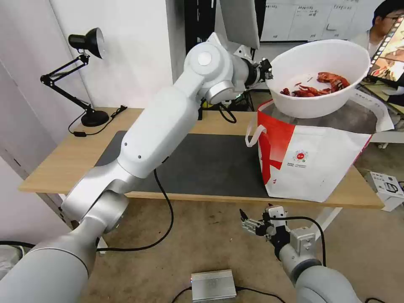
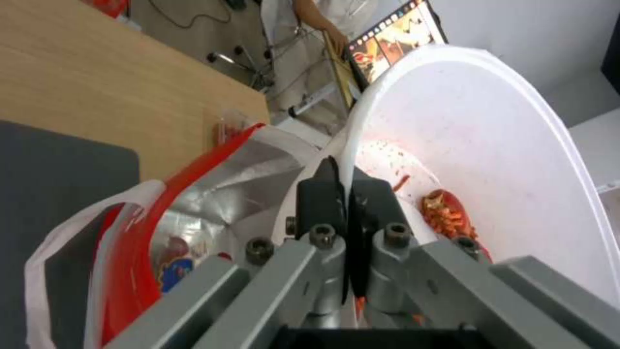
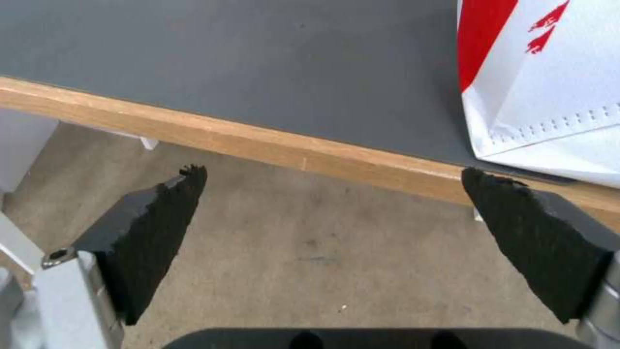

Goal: Pick up the trash from the table and place it into the takeout bag.

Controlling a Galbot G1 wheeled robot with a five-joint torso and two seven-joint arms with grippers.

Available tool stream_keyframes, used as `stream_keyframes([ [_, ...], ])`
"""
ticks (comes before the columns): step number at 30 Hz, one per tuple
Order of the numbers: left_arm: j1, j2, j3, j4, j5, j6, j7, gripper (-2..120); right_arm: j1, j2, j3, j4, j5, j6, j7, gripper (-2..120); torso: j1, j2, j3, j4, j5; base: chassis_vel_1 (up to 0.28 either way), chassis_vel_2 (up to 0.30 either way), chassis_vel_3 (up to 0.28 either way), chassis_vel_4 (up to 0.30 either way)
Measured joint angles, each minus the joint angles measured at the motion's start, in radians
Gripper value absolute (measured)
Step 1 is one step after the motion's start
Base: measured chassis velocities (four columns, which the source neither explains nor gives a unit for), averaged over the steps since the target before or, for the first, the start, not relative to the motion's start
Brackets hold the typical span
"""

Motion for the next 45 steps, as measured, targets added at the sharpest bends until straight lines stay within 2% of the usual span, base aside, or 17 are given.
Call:
stream_keyframes([
  [11,0.01,-0.03,0.018,0.023,0.037,-0.026,0.004,0,0.0,0.0,0.0,0.0,0.0,0.0,0.0,100,0.0,0.0,0.0,-0.0001,0.0,0.0,0.0,0.0,0.0],
  [19,0.042,0.0,0.058,0.017,0.079,-0.025,0.025,0,0.0,0.0,0.0,0.0,0.0,0.0,0.0,100,0.0,0.0,0.0,0.0001,0.0,0.0,0.0,0.0,0.0],
  [28,0.048,0.022,0.06,0.011,0.087,-0.021,0.027,0,0.0,0.0,0.0,0.0,0.0,0.0,0.0,100,0.0,0.0,0.0,0.0001,-0.0001,0.0,0.0,0.0,0.0],
  [30,0.047,0.028,0.059,0.0,0.086,0.001,0.026,1,0.0,0.0,0.0,0.0,0.0,0.0,0.0,100,0.0,0.0,0.0,0.0,-0.0001,0.0,0.0,0.0,0.0],
  [32,0.046,0.03,0.058,-0.004,0.085,0.008,0.025,5,0.0,0.0,0.0,0.0,0.0,0.0,0.0,100,0.0,0.0,0.0,-0.0001,-0.0001,0.0,0.0,0.0,0.0],
  [35,0.045,0.036,0.058,-0.011,0.083,0.022,0.025,17,0.0,0.0,0.0,0.0,0.0,0.0,0.0,100,0.0,0.0,0.0,0.0,-0.0001,0.0,0.0,0.0,0.0],
  [36,0.045,0.036,0.058,-0.011,0.083,0.022,0.025,17,0.0,0.0,0.0,0.0,0.0,0.0,0.0,100,0.0,0.0,0.0,0.0,-0.0001,0.0,0.0,0.0,0.0],
  [38,0.044,0.037,0.058,-0.014,0.084,0.023,0.025,28,0.0,0.0,0.0,0.0,0.0,0.0,0.0,100,0.0,0.0,0.0,0.0,-0.0002,0.0,0.0,0.0,0.0],
  [39,0.044,0.037,0.058,-0.014,0.084,0.023,0.025,28,0.0,0.0,0.0,0.0,0.0,0.0,0.0,100,0.0,0.0,0.0,0.0,-0.0002,0.0,0.0,0.0,0.0],
  [41,0.043,0.037,0.058,-0.015,0.084,0.024,0.024,37,0.0,0.0,0.0,0.0,0.0,0.0,0.0,100,0.0,0.0,0.0,-0.0001,-0.0001,0.0,0.0,0.0,0.0],
  [42,0.04,0.038,0.058,-0.017,0.084,0.024,0.024,45,0.0,0.0,0.0,0.0,0.0,0.0,0.0,100,0.0,0.0,0.0,0.0,-0.0001,0.0,0.0,0.0,0.0],
  [43,0.04,0.038,0.058,-0.017,0.084,0.024,0.024,45,0.0,0.0,0.0,0.0,0.0,0.0,0.0,100,0.0,0.0,0.0,0.0,-0.0001,0.0,0.0,0.0,0.0],
  [45,0.036,0.041,0.058,-0.019,0.083,0.024,0.024,55,0.0,0.0,0.0,0.0,0.0,0.0,0.0,100,0.0,0.0,0.0,0.0,-0.0001,0.0,0.0,0.0,0.0],
])
